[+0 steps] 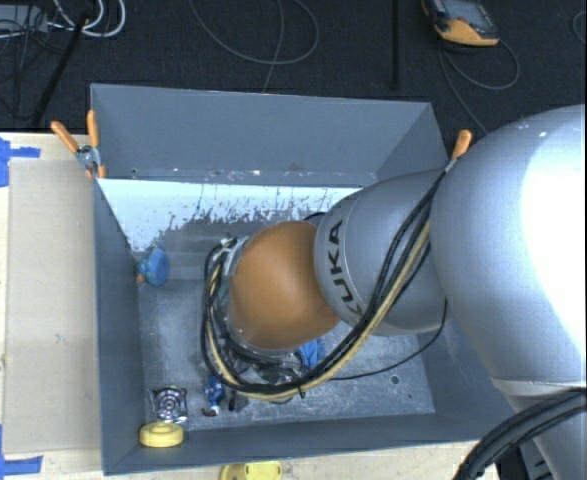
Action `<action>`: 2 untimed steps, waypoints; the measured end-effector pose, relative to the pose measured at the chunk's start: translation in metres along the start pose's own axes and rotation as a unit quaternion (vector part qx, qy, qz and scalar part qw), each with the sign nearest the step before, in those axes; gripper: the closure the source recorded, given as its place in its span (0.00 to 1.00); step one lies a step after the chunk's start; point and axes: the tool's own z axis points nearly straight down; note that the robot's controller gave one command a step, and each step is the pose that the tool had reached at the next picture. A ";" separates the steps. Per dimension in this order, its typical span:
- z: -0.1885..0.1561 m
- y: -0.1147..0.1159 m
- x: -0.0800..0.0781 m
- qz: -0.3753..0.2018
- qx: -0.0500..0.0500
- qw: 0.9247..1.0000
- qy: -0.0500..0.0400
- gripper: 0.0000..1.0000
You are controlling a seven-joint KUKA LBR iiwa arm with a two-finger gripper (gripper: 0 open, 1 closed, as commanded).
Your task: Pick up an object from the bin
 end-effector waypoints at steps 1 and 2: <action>-0.003 0.000 0.000 0.001 0.000 1.000 0.001 1.00; -0.010 0.001 0.003 0.001 -0.001 1.000 0.007 1.00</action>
Offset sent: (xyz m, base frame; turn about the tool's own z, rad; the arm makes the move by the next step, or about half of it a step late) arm 0.0001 -0.0001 0.1278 0.0000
